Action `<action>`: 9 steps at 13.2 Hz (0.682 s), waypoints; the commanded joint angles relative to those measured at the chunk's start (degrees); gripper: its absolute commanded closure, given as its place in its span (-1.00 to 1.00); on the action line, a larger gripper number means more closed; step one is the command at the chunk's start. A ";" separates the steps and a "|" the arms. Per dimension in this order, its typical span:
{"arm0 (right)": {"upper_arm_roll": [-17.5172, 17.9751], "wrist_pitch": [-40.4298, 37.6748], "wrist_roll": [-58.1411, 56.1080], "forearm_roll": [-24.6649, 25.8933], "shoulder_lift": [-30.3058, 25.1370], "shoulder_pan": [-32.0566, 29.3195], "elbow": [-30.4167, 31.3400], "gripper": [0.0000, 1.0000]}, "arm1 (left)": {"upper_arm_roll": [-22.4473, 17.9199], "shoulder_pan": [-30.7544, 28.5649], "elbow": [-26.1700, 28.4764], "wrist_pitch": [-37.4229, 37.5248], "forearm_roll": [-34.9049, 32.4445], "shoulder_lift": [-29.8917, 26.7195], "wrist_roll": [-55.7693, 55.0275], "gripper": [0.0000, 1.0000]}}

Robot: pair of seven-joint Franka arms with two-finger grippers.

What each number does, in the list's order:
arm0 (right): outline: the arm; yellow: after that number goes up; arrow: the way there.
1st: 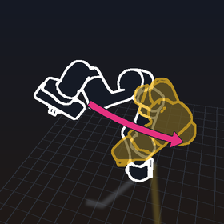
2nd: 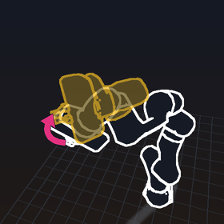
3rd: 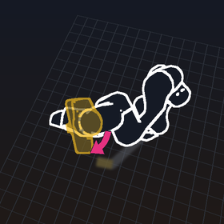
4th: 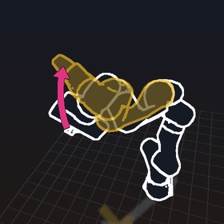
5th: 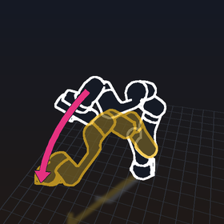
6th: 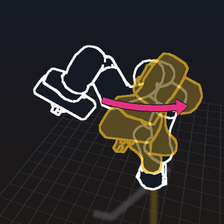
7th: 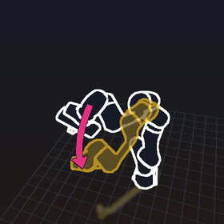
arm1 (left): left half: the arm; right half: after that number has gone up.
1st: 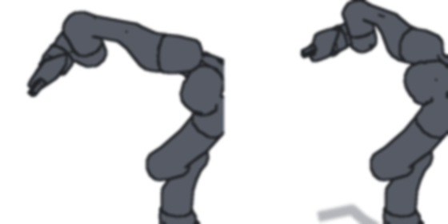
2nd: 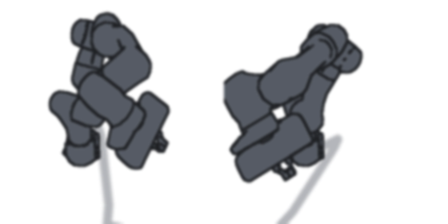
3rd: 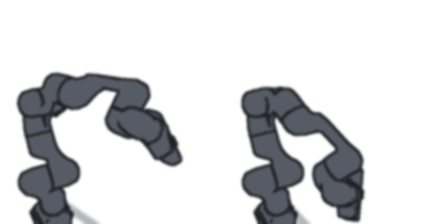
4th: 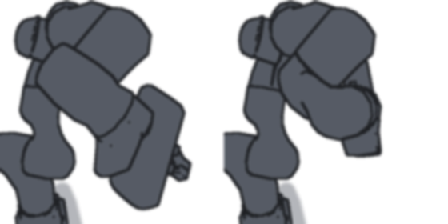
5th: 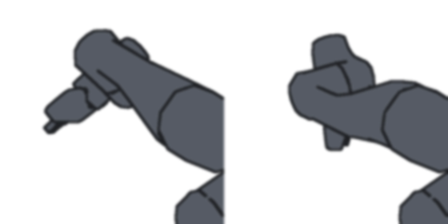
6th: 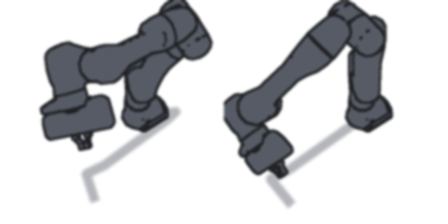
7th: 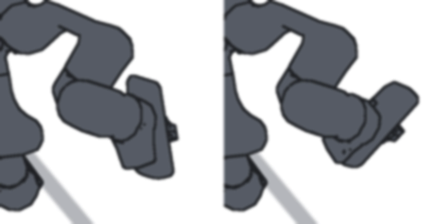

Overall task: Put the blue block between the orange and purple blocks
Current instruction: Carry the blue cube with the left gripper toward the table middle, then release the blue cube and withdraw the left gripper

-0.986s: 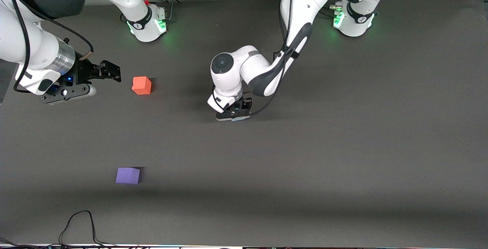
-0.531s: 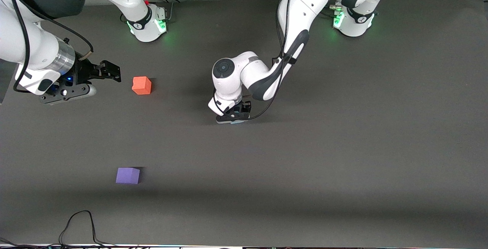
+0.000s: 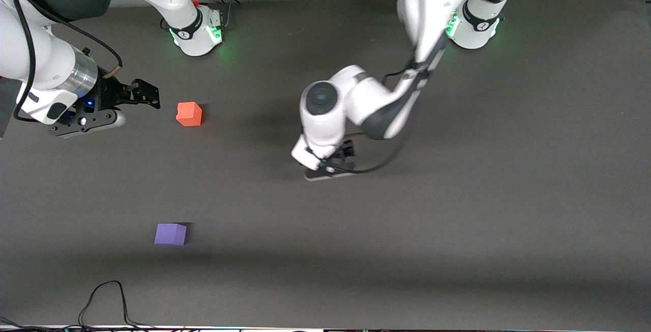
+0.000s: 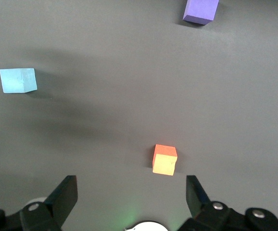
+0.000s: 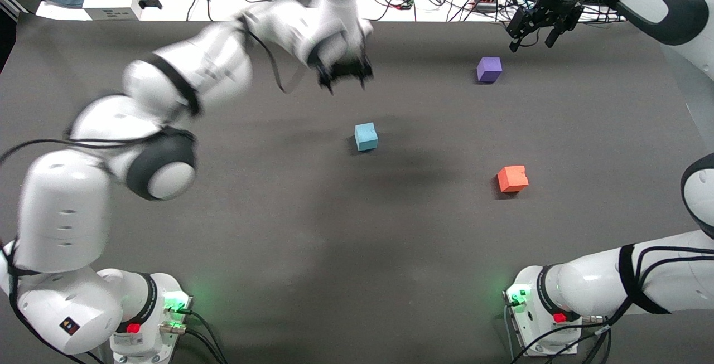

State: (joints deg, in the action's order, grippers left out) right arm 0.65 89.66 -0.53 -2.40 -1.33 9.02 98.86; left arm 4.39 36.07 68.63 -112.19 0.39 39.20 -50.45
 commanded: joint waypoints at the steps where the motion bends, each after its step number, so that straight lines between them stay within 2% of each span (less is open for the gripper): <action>1: -0.39 0.08 0.88 -0.68 -0.52 0.47 -0.68 -1.00 | 1.93 -11.07 3.79 9.49 4.87 -10.09 9.89 -1.00; 3: -0.56 0.08 0.79 -0.68 -1.48 0.55 -0.60 -1.00 | 1.76 -18.11 4.14 18.98 5.41 -13.96 19.81 -1.00; 5: 0.04 -0.18 0.79 -0.68 -2.89 -0.40 -0.07 -1.00 | 1.50 -25.32 5.89 25.16 4.45 -17.04 29.22 -1.00; 7: 1.54 -0.45 0.96 -0.77 -2.98 -0.76 -0.16 -1.00 | 1.14 -31.91 9.40 25.62 4.00 -20.38 37.23 -1.00; 9: 1.46 0.51 2.80 -2.51 -2.80 2.12 -0.24 -1.00 | 1.14 -37.02 11.60 25.62 2.69 -22.84 43.83 -1.00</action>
State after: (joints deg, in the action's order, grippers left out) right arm 1.62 89.68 -0.37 -2.85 -3.32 9.12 98.19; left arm 4.70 2.90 74.68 -86.26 4.00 21.20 -12.37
